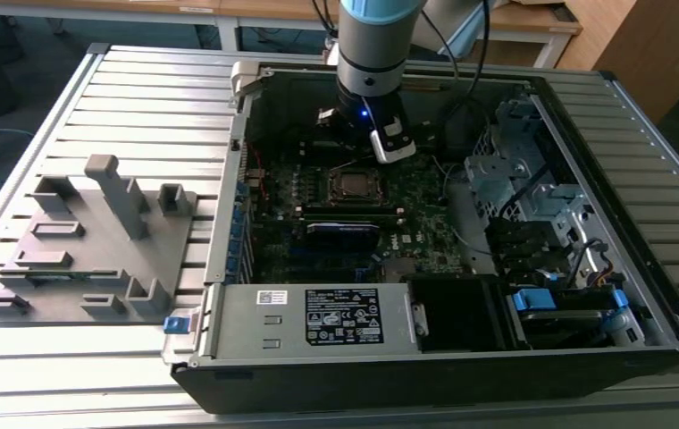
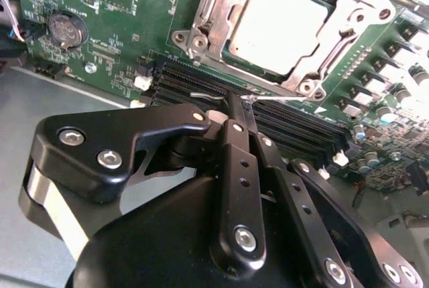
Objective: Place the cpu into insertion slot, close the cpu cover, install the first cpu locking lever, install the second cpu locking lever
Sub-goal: 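Install the first cpu locking lever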
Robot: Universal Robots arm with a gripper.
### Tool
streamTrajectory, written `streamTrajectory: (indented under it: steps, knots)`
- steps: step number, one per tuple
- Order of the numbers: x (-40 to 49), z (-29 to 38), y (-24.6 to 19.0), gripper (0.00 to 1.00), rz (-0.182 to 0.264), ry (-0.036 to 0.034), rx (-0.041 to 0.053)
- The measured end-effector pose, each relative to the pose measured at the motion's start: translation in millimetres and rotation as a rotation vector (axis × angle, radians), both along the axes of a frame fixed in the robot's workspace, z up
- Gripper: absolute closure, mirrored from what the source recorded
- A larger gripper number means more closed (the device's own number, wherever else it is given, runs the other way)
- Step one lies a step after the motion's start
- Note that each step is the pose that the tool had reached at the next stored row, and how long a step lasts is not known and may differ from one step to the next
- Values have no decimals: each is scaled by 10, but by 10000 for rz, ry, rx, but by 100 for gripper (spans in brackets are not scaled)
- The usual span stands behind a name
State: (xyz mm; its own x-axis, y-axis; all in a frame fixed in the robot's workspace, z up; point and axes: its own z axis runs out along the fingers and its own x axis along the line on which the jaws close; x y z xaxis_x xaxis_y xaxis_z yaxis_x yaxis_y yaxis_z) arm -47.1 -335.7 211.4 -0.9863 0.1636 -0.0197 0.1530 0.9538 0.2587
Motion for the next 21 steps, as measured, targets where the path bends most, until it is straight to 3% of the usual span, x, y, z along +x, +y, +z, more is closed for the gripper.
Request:
streamTrajectory:
  steps: [12,21]
  knots:
    - [1,-47,30,90,-1002,-45,-100]
    - [1,-67,99,90,-1356,-112,-194]
